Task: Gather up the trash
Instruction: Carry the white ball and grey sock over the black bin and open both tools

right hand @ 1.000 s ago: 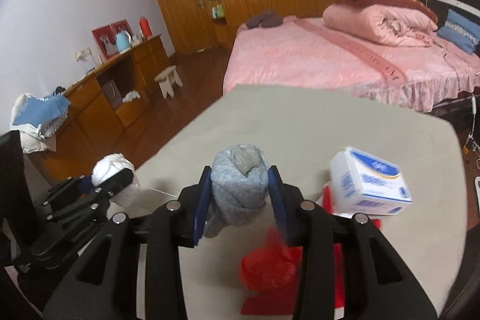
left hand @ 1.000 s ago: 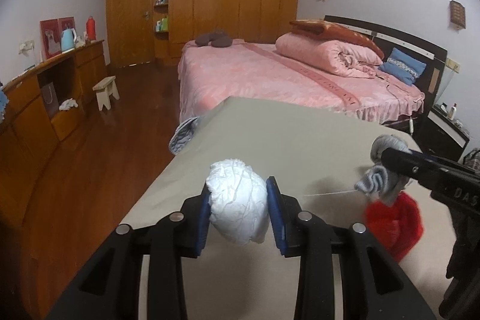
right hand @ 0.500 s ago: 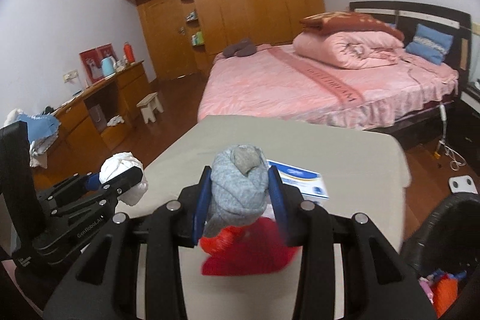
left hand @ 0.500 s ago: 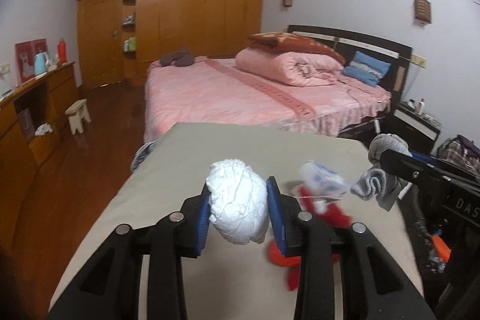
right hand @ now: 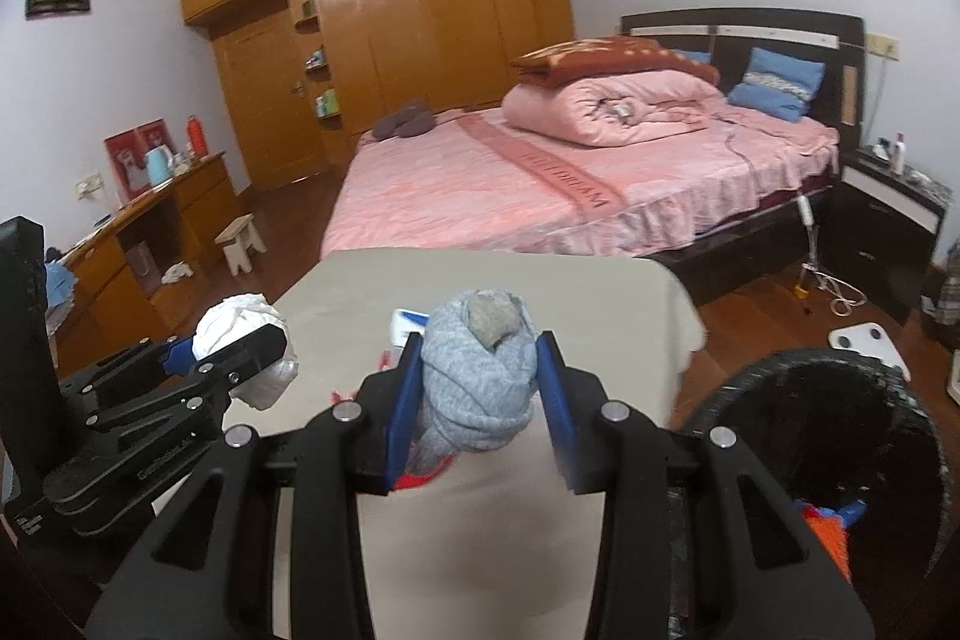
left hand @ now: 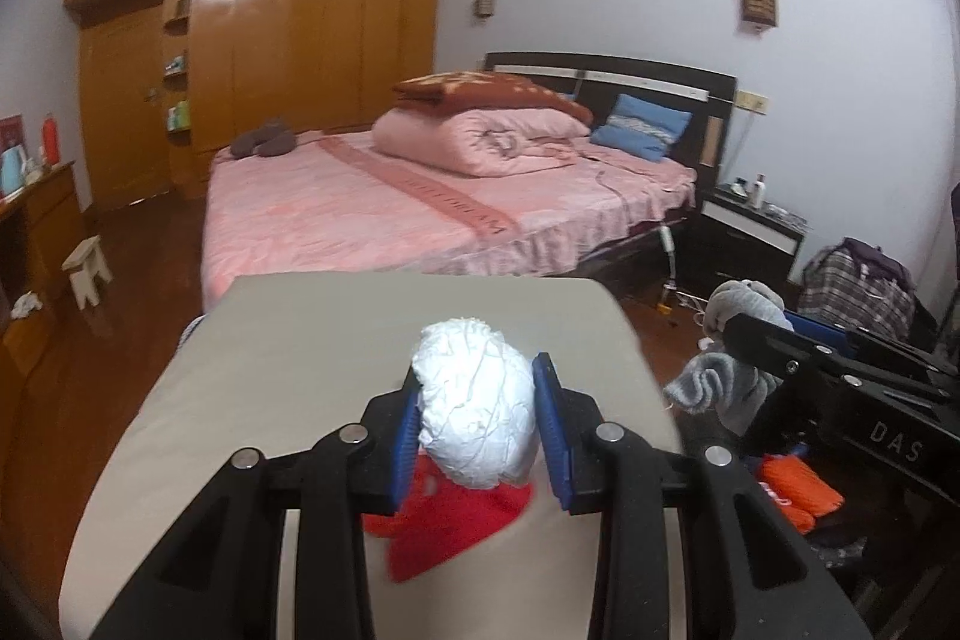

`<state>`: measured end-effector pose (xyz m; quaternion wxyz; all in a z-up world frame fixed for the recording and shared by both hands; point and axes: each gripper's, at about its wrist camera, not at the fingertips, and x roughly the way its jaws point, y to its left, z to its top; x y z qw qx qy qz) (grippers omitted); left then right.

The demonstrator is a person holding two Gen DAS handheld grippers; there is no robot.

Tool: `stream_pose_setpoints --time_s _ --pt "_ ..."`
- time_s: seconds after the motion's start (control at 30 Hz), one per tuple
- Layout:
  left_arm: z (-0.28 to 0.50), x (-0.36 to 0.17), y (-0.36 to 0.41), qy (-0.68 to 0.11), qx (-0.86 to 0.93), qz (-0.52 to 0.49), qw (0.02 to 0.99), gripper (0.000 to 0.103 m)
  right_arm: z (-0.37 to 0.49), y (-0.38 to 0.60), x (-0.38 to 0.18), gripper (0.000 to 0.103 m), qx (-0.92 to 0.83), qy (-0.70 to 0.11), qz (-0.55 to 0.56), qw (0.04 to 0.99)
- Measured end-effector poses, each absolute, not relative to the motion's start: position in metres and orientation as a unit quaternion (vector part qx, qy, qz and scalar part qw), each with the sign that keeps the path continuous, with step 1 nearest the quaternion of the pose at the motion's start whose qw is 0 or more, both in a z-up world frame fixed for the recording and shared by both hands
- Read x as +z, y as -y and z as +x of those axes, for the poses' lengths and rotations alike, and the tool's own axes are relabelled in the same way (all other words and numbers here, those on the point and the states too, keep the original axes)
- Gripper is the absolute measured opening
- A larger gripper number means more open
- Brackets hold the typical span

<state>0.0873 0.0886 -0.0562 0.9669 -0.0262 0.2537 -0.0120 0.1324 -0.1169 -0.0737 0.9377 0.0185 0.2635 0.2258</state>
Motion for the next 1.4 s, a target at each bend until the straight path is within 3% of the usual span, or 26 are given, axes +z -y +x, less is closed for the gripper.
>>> stream_pose_setpoints --time_s 0.73,1.4 --pt "0.072 -0.025 0.039 -0.219 -0.122 0.024 0.968 0.035 0.086 0.253 -0.064 0.036 0.1 -0.223 0.038 0.969" --pt "0.081 -0.034 0.125 -0.213 -0.201 0.051 0.955 0.035 0.079 0.327 -0.086 0.036 0.017 -0.232 0.043 0.972"
